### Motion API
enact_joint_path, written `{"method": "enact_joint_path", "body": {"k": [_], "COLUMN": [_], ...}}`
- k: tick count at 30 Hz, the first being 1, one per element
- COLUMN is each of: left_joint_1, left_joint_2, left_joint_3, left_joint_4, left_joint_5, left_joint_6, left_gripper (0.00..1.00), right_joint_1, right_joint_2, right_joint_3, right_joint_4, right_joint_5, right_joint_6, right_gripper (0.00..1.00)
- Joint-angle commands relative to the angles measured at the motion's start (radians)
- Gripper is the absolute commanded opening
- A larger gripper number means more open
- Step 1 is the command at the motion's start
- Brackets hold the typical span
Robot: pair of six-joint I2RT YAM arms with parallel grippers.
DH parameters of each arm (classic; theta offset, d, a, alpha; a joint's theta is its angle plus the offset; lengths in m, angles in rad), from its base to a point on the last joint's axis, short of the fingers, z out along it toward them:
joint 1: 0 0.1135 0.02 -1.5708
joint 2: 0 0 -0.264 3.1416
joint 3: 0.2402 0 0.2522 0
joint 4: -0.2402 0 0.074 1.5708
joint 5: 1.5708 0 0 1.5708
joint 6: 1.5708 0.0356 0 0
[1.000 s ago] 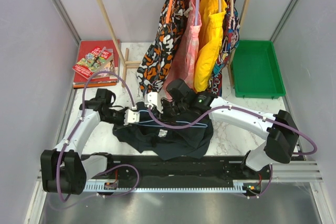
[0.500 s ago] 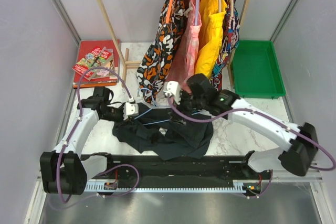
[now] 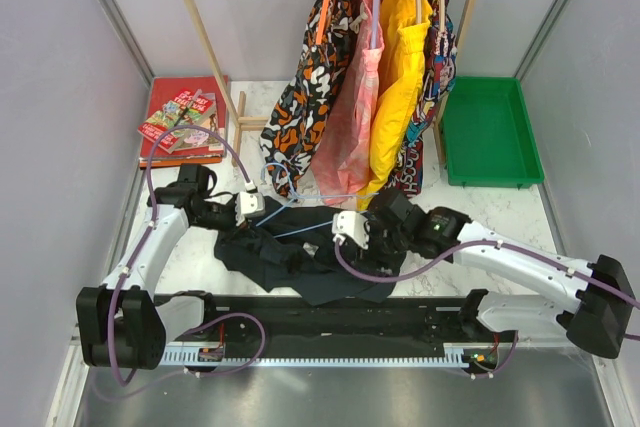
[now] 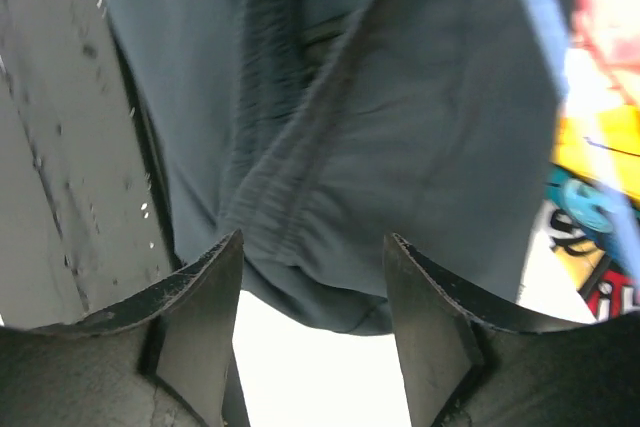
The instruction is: Place the shorts on the hanger
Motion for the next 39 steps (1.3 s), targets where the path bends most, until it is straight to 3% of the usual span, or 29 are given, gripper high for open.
{"method": "enact_joint_path", "body": {"k": [1, 9, 20, 23, 26, 30, 33, 35, 36, 39], "left_joint_1": [0.003, 0.003, 0.003, 0.005, 0.003, 0.005, 0.006, 0.008, 0.01, 0.028], "left_joint_2": [-0.019, -0.021, 0.01, 0.013, 0.007, 0.005, 0.004, 0.002, 0.002, -0.003], "left_joint_3": [0.016, 0.013, 0.018, 0.021, 0.016, 0.015, 0.016, 0.018, 0.016, 0.022], "left_joint_4": [0.028, 0.022, 0.022, 0.022, 0.022, 0.022, 0.021, 0.018, 0.018, -0.02], "left_joint_5": [0.025, 0.017, 0.017, 0.017, 0.011, 0.007, 0.013, 0.014, 0.014, 0.011], "left_joint_6": [-0.063, -0.075, -0.084, -0.088, -0.086, -0.078, -0.077, -0.075, -0.072, -0.029], "left_gripper": [0.02, 0.02, 0.02, 0.02, 0.02, 0.02, 0.02, 0.02, 0.02, 0.02], "right_joint_1": [0.07, 0.127, 0.171, 0.183, 0.185, 0.183, 0.157, 0.104, 0.079, -0.051], "right_joint_2": [0.01, 0.079, 0.163, 0.177, 0.173, 0.147, 0.133, 0.14, 0.15, 0.159], "right_joint_3": [-0.036, -0.057, -0.093, -0.108, -0.109, -0.067, -0.057, -0.06, -0.063, -0.063], "right_joint_4": [0.063, 0.121, 0.194, 0.208, 0.204, 0.175, 0.168, 0.164, 0.162, 0.161], "right_joint_5": [0.055, 0.014, 0.185, 0.265, 0.348, 0.428, 0.448, 0.433, 0.423, 0.356], "right_joint_6": [-0.038, -0.068, -0.068, -0.077, -0.077, -0.074, -0.083, -0.088, -0.091, -0.106], "right_gripper": [0.67, 0.74, 0.8, 0.77, 0.68, 0.46, 0.37, 0.29, 0.2, 0.04]}}
